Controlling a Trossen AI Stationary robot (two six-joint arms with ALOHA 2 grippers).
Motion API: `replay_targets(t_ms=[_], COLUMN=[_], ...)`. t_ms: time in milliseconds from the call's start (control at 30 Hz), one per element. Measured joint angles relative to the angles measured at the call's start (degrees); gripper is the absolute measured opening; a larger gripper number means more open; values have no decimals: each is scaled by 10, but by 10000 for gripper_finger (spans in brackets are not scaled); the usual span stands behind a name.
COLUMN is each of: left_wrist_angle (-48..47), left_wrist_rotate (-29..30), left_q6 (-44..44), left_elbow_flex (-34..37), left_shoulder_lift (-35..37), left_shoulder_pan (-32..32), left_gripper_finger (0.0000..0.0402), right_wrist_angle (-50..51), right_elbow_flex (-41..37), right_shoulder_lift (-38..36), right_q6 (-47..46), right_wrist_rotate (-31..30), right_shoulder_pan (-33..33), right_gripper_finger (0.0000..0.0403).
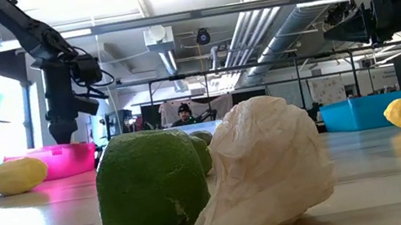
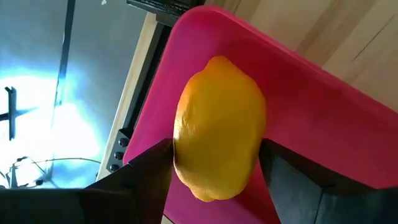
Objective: Sort produce into baskets
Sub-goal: Put the lemon into the pink bin, then put the garlic into the blue bin
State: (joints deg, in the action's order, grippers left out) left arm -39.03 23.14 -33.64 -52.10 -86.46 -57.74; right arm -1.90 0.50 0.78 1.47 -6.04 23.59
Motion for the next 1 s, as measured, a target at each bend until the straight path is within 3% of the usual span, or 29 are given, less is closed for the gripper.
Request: replay_targets(t_ms=[333, 500, 633, 833, 1000], left_wrist_angle=[-3, -3, 2, 4, 60], left_wrist_rotate=[-4, 29, -34, -130, -211], left_q6=[6, 8, 15, 37, 81], left_elbow_flex=[0, -7, -9, -2, 40], left_shoulder_lift=[0, 2, 39, 109, 178], left_shoulder_pan=[0, 8, 9, 9, 21], left_gripper_finger=[222, 213, 153, 15, 16], right_wrist_angle=[0, 0, 0, 0, 0], right_elbow_flex=[0, 0, 0, 0, 0], right_shoulder_lift=[0, 0, 0, 0, 0], right_q6=[0, 0, 0, 0, 0], right_wrist_rotate=[0, 0, 0, 0, 0], right_shoulder_pan=[0, 0, 0, 0, 0], right_gripper_finger=[0, 0, 0, 0, 0])
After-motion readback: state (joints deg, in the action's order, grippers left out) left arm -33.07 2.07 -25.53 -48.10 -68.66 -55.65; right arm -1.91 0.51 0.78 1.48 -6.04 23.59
